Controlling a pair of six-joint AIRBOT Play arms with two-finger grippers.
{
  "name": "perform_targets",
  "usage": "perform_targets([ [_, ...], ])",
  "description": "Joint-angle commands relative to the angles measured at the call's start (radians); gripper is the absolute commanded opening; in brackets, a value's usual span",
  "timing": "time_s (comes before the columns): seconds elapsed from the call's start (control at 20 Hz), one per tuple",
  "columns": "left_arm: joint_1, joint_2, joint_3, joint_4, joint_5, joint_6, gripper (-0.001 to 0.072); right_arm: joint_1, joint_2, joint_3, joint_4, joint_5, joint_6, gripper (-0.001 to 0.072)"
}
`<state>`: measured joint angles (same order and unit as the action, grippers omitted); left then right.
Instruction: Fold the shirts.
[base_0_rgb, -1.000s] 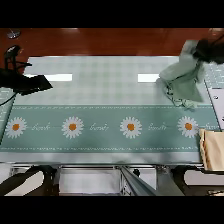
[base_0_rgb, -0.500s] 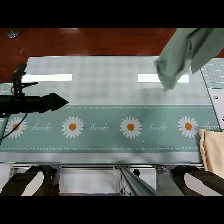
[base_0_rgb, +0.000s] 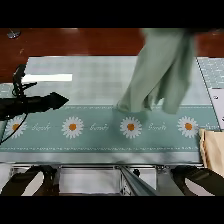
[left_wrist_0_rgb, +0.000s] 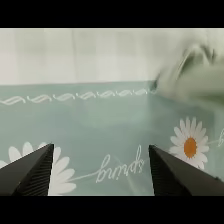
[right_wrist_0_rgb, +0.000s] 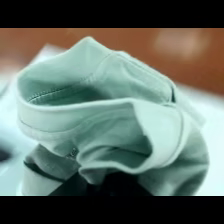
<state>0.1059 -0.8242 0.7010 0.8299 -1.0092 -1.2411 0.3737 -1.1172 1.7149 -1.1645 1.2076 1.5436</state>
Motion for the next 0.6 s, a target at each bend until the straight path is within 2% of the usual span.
perform_targets([
  [0.0,0.000,0.001,-0.002,0.003,0.062,0.004,0.0703,0.210,-0.084,-0.300,0.009,-0.224,0.087,0.0029],
  [0.1,0.000,0.001,-0.002,0.057,0.109,0.011,0.0703,0.299,-0.202,-0.385,0.043,-0.337,0.150,0.0029],
  [0.25,-0.002,0.001,-0.002,0.071,0.119,0.010,0.0702,0.379,-0.392,-0.386,0.182,-0.394,0.106,0.0031],
  [0.3,-0.002,0.001,-0.002,0.072,0.119,0.010,0.0702,0.381,-0.435,-0.386,0.246,-0.406,0.083,0.0197],
  [0.35,-0.002,0.001,-0.002,0.071,0.118,0.010,0.0702,0.370,-0.462,-0.386,0.307,-0.393,0.039,0.0636],
  [0.4,-0.002,0.001,-0.002,0.071,0.113,0.010,0.0703,0.343,-0.465,-0.385,0.345,-0.360,-0.010,0.0621],
  [0.55,-0.002,0.000,-0.002,0.071,0.011,-0.002,0.0702,0.146,-0.411,-0.328,0.352,-0.179,-0.018,0.0621],
])
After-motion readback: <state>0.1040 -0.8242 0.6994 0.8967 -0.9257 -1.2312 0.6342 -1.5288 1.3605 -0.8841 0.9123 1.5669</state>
